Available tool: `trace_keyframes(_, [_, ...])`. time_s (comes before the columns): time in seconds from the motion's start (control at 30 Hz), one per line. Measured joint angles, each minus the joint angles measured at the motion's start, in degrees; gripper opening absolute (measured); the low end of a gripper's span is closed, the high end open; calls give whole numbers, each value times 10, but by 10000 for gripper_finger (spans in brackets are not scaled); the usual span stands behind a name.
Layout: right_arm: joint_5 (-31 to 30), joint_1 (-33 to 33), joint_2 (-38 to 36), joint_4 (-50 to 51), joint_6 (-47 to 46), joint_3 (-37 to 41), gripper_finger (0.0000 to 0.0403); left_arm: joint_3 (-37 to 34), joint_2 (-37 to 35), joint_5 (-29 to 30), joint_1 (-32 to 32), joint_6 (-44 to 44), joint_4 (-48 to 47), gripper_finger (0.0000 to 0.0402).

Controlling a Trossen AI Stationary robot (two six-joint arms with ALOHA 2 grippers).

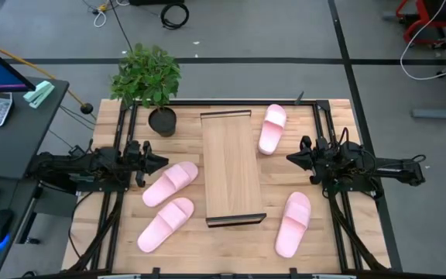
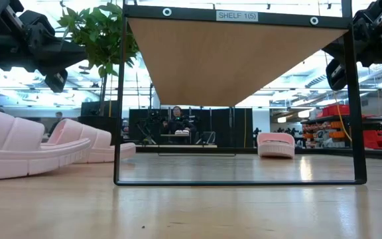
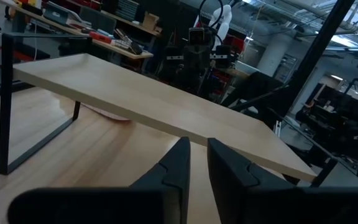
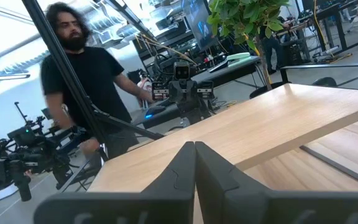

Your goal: Pick and place slides into the shelf

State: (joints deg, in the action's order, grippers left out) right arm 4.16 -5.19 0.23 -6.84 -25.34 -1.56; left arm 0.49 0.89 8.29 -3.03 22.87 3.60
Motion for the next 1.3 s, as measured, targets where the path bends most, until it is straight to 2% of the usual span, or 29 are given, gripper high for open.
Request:
trace_keyframes(0.93, [0,0,0,0,0,0,13,0,0,0,0,0,0,51])
trace_keyframes(1.3, [0,0,0,0,0,0,13,0,0,0,0,0,0,61])
